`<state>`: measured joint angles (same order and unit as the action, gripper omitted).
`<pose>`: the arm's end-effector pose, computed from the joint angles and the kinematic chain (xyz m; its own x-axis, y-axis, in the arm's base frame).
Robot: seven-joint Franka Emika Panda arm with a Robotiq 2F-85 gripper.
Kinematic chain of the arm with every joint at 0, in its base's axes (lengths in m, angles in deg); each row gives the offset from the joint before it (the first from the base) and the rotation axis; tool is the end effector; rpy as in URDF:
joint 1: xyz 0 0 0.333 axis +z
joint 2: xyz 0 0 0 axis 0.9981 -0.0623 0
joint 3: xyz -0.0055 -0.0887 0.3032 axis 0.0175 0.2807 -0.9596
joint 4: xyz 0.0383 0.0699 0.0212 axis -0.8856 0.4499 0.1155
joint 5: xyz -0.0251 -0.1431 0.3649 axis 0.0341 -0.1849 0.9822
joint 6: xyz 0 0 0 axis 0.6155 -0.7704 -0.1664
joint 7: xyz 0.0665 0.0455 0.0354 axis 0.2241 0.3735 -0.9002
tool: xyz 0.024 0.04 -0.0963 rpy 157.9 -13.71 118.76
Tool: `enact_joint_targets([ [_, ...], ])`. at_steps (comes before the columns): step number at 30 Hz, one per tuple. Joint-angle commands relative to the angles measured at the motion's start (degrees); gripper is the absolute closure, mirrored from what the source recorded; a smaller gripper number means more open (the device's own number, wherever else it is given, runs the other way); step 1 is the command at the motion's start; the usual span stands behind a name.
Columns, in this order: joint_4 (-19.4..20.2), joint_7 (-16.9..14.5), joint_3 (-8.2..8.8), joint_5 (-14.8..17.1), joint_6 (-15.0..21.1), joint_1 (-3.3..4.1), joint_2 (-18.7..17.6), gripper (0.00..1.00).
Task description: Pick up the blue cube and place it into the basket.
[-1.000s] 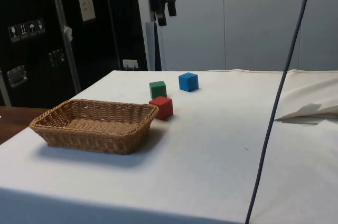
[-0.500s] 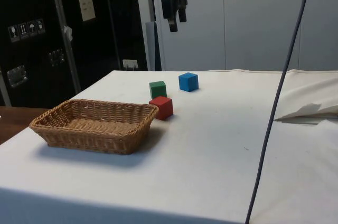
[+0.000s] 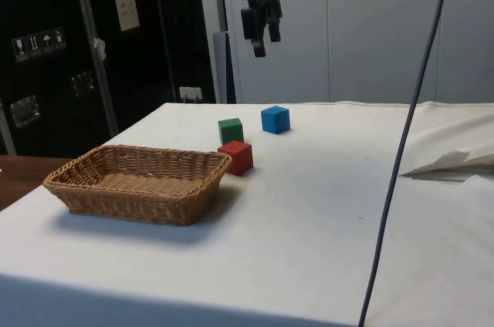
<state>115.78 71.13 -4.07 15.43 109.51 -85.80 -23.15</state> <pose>0.5243 -0.1885 0.3564 0.9946 -0.0976 -0.0340 -0.0911 -0.9831 0.1586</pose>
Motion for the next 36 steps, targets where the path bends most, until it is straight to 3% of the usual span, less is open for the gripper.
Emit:
enact_joint_targets([
  [1,0.2,0.6,0.06,0.2,1.1,-0.06,-0.4,0.0],
  [7,0.7,3.0,0.4,0.3,3.2,-0.11,-2.2,0.0],
  [8,0.5,2.8,0.4,0.1,2.3,-0.06,-2.1,0.0],
  [15,1.5,5.4,0.8,0.3,6.6,-0.17,-4.3,0.0],
  [16,1.2,5.1,0.8,0.1,5.4,-0.06,-4.0,0.0],
  [18,1.7,6.5,0.92,0.3,7.9,-0.23,-5.2,0.0],
  [23,2.1,8.1,1.32,0.2,10.2,-0.23,-6.8,0.0],
  [24,1.9,7.8,1.2,0.1,9.1,-0.11,-6.4,0.0],
  [27,2.2,9.3,1.66,0.1,12.1,-0.23,-8.1,0.0],
  [36,2.6,11.7,2.58,0.2,16.5,-0.34,-10.9,0.0],
])
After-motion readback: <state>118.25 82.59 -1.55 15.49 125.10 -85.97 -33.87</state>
